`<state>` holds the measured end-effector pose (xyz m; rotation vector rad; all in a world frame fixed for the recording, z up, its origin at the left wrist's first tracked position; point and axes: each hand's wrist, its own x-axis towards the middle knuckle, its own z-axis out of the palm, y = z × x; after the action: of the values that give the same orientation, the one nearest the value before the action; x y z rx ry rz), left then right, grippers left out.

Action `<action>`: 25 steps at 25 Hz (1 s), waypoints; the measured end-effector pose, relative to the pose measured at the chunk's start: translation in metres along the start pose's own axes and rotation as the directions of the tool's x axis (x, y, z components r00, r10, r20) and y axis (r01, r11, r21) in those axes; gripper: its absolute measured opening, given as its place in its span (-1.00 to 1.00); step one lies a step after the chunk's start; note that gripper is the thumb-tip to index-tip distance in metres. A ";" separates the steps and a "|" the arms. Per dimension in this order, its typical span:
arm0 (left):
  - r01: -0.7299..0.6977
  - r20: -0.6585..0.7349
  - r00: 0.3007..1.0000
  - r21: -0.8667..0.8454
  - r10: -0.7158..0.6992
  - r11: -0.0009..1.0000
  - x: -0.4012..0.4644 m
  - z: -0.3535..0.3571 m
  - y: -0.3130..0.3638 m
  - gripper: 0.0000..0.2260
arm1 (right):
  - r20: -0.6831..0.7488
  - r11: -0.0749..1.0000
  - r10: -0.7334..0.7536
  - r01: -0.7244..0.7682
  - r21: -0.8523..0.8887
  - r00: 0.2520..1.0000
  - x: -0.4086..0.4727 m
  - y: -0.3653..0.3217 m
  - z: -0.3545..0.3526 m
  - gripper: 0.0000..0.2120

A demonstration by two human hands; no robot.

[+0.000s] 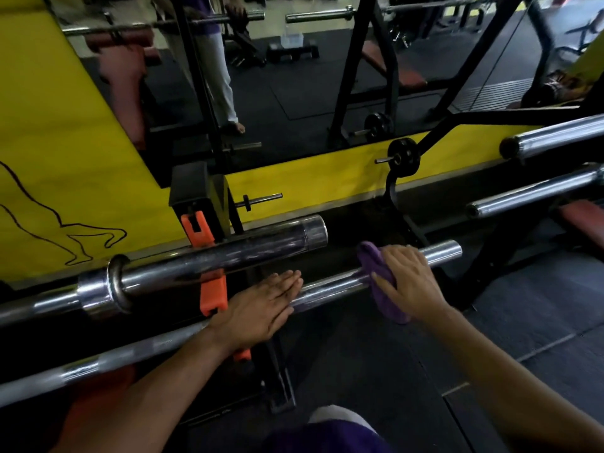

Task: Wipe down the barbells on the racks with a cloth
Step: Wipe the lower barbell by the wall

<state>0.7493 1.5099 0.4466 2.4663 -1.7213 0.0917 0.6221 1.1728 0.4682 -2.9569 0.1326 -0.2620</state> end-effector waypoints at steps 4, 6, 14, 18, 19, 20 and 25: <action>0.006 0.025 1.000 0.003 -0.007 1.000 0.000 -0.002 -0.001 -0.47 | 0.316 0.965 0.258 -0.260 -0.039 0.913 0.063 -0.037 -0.012 -0.58; 0.022 0.038 0.999 0.011 -0.023 1.000 0.001 -0.005 0.001 -0.47 | 0.297 0.985 0.171 -0.169 -0.034 0.939 0.055 -0.055 -0.007 -0.56; 0.011 0.130 0.992 -0.120 0.005 0.993 -0.081 -0.029 -0.003 -0.32 | -0.071 0.972 0.114 -0.097 0.214 0.991 0.018 -0.043 0.009 -0.73; -0.071 0.176 0.979 -0.160 0.099 0.985 -0.077 -0.032 -0.017 -0.25 | -0.091 0.979 0.196 -0.189 0.080 0.976 0.012 -0.081 0.021 -0.67; -0.074 0.190 0.976 -0.180 0.109 0.981 -0.077 -0.033 -0.020 -0.24 | -0.075 0.973 0.233 -0.232 0.021 0.970 0.017 -0.087 0.020 -0.64; -0.077 0.191 0.975 -0.192 0.114 0.978 -0.077 -0.034 -0.023 -0.24 | -0.040 0.958 0.286 -0.287 -0.020 0.957 0.026 -0.093 0.017 -0.62; -0.118 0.159 0.976 -0.201 0.151 0.973 -0.078 -0.032 -0.023 -0.23 | 0.002 0.956 0.286 -0.286 0.063 0.958 0.030 -0.183 0.029 -0.63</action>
<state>0.7446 1.5948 0.4672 2.2767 -1.8676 -0.2698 0.6701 1.3539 0.4774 -2.8259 0.5378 -0.2313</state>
